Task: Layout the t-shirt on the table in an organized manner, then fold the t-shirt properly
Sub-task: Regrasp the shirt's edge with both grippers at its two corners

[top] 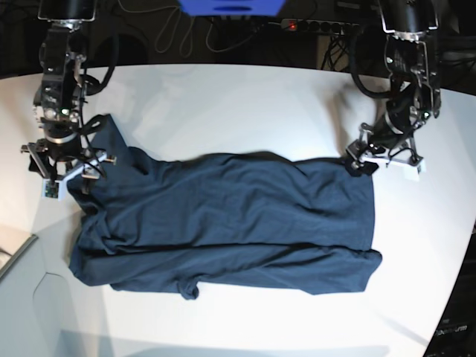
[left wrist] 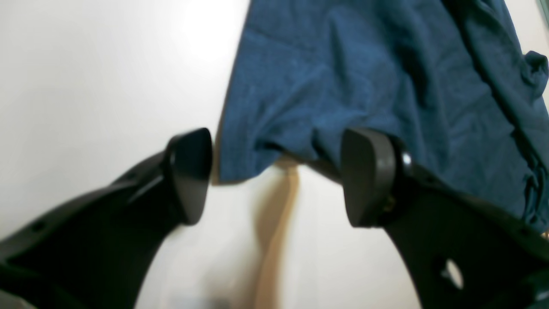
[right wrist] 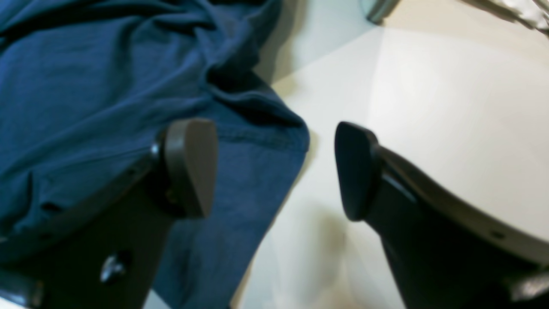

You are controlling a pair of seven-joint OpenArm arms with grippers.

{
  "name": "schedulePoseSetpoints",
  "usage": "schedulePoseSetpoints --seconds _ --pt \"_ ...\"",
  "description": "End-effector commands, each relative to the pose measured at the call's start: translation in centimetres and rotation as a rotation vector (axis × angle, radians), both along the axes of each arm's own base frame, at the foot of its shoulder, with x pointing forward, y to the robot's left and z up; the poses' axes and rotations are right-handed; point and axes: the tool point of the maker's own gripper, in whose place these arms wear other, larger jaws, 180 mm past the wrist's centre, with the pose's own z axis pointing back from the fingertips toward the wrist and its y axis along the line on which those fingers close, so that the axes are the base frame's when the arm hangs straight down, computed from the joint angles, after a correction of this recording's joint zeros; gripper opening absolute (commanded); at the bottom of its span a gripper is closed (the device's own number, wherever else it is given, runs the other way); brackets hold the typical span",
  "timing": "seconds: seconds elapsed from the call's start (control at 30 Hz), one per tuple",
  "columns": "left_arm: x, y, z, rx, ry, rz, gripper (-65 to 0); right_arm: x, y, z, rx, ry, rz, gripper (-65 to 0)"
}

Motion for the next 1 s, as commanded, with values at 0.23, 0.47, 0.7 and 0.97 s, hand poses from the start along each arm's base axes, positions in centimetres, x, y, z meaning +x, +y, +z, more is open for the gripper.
schedulePoseSetpoints --seconds 0.23,0.47,0.7,0.97 --pt "-0.3 -0.3 -2.2 -0.034 0.054 0.015 -20.6 0.9 -0.5 1.3 -0.023 -0.048 0.002 -21.2" --pt "0.9 -0.3 -2.2 -0.051 0.049 0.023 -57.4 0.2 -1.1 -2.7 0.009 0.056 -0.024 -20.8" --pt "1.1 0.0 -1.9 -0.042 0.041 0.021 -64.6 -0.7 -0.7 -5.1 0.038 0.116 -0.037 -20.6" --pt "1.1 0.4 -1.8 -0.038 0.04 0.027 -65.0 -2.8 0.8 -9.1 0.091 0.22 -0.045 -21.0"
